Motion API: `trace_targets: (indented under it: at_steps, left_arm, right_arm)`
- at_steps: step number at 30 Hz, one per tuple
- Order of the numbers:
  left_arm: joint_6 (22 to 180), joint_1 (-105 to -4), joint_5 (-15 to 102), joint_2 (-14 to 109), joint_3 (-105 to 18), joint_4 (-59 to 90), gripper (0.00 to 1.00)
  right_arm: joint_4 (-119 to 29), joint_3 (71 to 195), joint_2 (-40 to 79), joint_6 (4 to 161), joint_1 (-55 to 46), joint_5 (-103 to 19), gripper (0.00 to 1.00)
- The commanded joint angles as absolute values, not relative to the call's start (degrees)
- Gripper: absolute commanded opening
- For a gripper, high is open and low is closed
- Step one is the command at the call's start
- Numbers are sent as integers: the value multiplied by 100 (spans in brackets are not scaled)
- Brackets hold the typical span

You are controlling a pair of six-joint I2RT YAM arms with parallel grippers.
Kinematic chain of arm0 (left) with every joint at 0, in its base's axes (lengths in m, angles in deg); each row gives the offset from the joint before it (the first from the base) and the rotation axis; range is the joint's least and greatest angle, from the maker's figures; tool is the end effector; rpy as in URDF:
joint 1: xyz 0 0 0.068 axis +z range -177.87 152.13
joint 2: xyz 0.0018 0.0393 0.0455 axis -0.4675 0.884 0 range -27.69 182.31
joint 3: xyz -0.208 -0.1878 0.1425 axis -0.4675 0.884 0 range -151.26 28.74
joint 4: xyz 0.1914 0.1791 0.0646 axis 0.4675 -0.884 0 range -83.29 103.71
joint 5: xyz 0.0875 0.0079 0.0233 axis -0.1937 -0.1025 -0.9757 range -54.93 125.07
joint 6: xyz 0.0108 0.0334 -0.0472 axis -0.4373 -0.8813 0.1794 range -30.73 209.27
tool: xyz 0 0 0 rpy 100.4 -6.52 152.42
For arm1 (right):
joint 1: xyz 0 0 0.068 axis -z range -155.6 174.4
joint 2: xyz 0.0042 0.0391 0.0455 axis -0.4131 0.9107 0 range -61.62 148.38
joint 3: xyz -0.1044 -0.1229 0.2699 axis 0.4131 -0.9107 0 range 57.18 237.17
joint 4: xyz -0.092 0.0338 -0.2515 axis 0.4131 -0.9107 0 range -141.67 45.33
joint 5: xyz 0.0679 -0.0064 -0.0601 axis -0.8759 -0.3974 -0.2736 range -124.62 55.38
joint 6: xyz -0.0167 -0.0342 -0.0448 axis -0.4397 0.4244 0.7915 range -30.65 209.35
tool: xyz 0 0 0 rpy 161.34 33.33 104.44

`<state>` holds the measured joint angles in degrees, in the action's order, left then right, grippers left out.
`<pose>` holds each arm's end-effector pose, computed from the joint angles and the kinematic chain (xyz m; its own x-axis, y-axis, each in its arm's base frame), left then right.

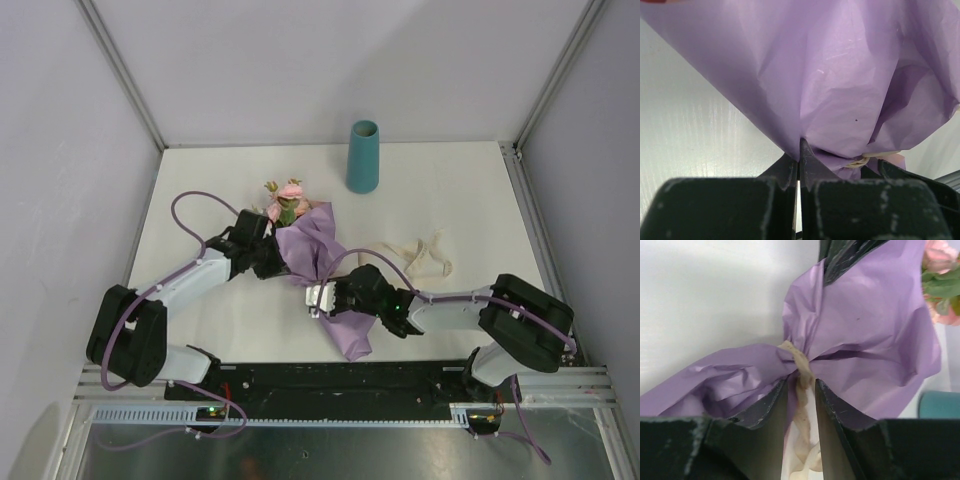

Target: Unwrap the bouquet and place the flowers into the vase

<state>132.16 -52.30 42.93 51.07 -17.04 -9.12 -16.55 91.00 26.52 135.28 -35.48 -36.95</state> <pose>0.2445 -0.1174 0.2302 -0.8783 -0.3415 -0.3347 -0.1611 0.8704 -0.4653 0.1549 0.2703 0.1973 0.4800 -0.6033 -0.6369 -0.7730 0.0525 -0.6322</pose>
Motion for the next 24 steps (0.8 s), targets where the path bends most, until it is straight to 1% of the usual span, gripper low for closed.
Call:
trace_targets:
  at_steps: [1,24]
  left_arm:
    - [13072,-5278,4349,5151,-1939,-831,0]
    - [13023,-5277,4424,5215,-2010,-833,0]
  right_arm:
    - [-1588,9394,2434,13802,-3532,-3566,35]
    - [-2521,9890,2852,14169,-3307,-4415,35]
